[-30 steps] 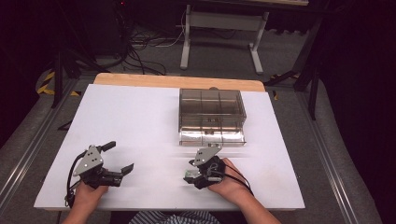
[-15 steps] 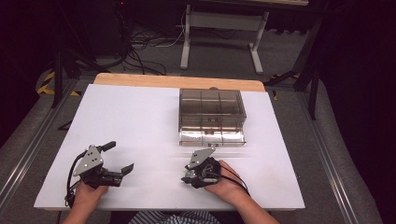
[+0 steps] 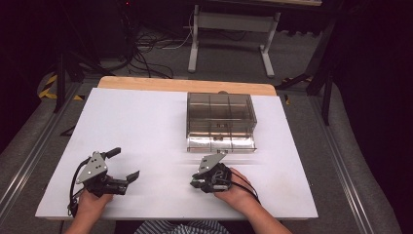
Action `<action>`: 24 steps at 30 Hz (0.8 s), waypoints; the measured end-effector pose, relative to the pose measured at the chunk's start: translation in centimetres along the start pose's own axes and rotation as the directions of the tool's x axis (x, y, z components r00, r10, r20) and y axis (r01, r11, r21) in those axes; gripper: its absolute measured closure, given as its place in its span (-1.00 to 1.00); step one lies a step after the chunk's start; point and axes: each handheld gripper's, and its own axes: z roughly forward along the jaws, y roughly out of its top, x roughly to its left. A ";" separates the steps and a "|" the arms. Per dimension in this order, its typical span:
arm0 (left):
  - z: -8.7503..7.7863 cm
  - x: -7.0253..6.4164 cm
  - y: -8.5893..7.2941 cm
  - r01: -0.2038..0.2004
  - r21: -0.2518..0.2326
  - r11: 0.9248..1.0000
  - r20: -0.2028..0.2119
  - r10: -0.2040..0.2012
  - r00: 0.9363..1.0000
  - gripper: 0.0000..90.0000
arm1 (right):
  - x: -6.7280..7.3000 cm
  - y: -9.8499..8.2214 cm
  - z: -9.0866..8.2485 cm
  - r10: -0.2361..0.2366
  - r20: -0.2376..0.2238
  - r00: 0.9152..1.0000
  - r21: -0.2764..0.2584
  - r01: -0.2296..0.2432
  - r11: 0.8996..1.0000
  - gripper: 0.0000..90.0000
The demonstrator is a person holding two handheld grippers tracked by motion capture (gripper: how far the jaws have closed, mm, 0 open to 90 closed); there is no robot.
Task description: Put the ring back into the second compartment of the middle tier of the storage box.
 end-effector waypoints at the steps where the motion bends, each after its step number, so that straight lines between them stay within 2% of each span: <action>1: 0.0 0.0 0.0 0.000 0.000 1.000 0.000 0.000 1.000 -1.00 | 0.0 0.0 -0.1 -0.001 0.000 1.000 -0.006 0.001 1.000 0.57; 13: 0.0 0.0 0.0 0.000 -0.001 1.000 -0.005 0.000 1.000 -1.00 | 0.1 0.2 -1.4 -0.003 0.036 0.999 -0.112 0.007 0.994 0.56; 24: 0.0 0.0 0.0 0.005 -0.003 1.000 -0.004 -0.005 1.000 -1.00 | -0.2 0.2 -1.9 0.007 0.061 0.998 -0.146 0.002 0.989 0.56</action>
